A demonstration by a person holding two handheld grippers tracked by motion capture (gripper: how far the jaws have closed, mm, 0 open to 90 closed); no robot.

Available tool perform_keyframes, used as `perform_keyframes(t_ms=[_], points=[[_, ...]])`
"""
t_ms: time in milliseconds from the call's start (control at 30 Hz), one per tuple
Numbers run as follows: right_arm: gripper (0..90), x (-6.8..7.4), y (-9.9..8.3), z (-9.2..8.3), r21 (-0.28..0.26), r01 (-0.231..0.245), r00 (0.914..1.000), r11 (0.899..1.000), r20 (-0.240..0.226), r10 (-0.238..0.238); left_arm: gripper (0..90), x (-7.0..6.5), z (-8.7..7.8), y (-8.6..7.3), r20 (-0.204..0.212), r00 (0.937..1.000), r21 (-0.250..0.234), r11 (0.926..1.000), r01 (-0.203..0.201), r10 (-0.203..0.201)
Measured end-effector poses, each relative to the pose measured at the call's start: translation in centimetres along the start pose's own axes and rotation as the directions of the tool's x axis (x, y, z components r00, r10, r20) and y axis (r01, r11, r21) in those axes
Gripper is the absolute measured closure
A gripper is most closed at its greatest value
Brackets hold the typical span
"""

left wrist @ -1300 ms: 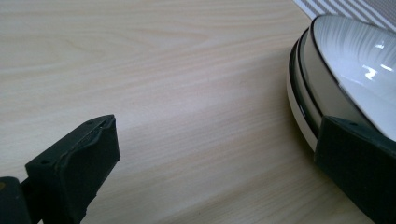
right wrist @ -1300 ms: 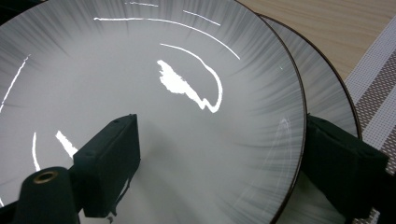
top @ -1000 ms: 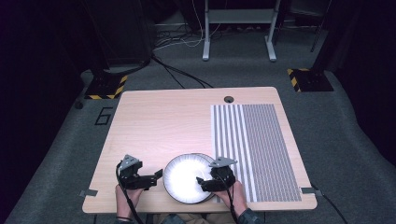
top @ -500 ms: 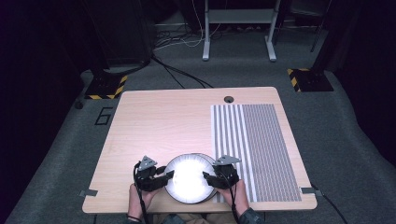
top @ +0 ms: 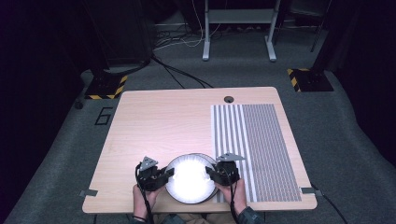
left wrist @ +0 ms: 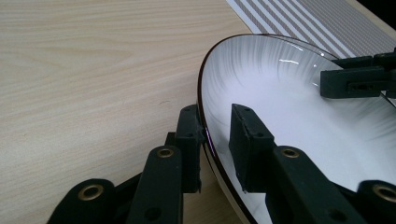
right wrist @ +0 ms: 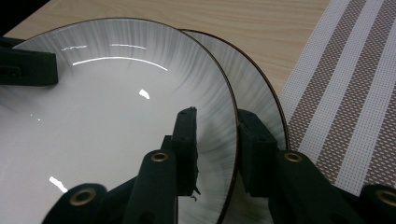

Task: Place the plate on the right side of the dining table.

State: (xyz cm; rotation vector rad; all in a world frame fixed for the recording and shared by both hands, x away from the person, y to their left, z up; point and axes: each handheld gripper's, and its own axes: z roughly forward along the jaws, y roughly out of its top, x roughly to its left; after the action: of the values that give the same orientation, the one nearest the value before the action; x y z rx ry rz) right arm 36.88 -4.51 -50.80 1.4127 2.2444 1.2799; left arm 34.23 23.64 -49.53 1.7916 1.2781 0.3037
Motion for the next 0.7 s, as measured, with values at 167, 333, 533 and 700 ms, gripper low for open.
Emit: perform_keyframes(t_ms=[167,333,533,700], points=[[77.6,-1.0,-0.1,0.0,-0.019,-0.087,0.9948,0.996,-0.054,0.086,75.9,0.1,0.1,-0.1,0.011,0.9999,-0.029,0.9995,0.014,-0.013],[80.1,-1.4,-0.1,-0.1,-0.046,-0.145,0.9874,0.988,-0.072,0.141,78.2,-0.1,0.1,0.1,0.000,0.9998,-0.061,0.9979,0.020,-0.020],[82.8,-1.6,0.2,-0.9,-0.086,-0.172,0.9827,0.981,-0.084,0.165,79.2,-0.6,0.1,0.6,-0.010,0.9999,-0.086,0.9963,0.008,-0.009],[83.5,-1.3,0.8,-2.1,-0.130,-0.149,0.9872,0.980,-0.076,0.140,81.0,-1.1,-0.6,1.3,-0.012,0.9999,-0.125,0.9921,-0.009,0.008]])
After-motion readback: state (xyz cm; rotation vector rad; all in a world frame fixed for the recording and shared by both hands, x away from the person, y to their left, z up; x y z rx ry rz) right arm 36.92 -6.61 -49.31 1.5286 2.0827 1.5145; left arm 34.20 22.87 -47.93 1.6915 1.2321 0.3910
